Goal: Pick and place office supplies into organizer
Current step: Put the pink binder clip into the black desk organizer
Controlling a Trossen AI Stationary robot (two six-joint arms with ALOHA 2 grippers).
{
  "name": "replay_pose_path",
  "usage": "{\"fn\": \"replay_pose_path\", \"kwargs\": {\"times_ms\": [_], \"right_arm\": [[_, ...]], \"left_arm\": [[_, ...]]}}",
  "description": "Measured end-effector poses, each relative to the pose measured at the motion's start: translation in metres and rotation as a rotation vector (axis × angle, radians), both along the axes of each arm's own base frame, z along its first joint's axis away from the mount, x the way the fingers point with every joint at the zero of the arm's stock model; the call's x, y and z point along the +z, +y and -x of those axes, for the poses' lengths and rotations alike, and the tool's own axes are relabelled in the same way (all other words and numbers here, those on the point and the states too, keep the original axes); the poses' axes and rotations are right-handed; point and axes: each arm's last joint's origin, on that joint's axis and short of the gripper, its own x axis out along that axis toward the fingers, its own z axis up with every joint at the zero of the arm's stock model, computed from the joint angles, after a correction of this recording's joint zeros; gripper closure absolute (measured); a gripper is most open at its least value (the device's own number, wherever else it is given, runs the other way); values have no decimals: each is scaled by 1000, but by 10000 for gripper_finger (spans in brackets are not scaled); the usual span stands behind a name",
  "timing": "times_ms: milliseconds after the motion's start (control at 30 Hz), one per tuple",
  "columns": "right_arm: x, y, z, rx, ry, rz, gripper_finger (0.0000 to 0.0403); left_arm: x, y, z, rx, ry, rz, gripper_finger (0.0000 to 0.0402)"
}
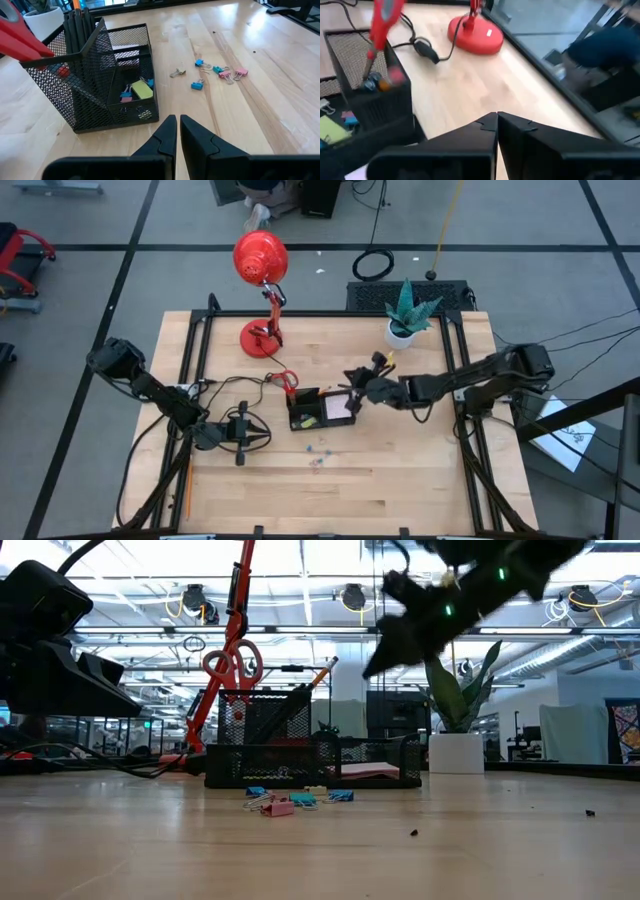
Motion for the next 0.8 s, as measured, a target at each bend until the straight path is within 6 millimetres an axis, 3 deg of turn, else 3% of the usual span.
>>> {"fn": "replay_pose_path", "kwargs": {"times_ms": [333, 800], "right_arm": [[-40, -32, 25, 86, -59, -240, 403], [-66, -35, 24, 54, -49, -312, 403]], "left_arm": [[0, 0, 0, -2, -1, -8, 371], [1, 0, 0, 2, -6, -4, 371]]}}
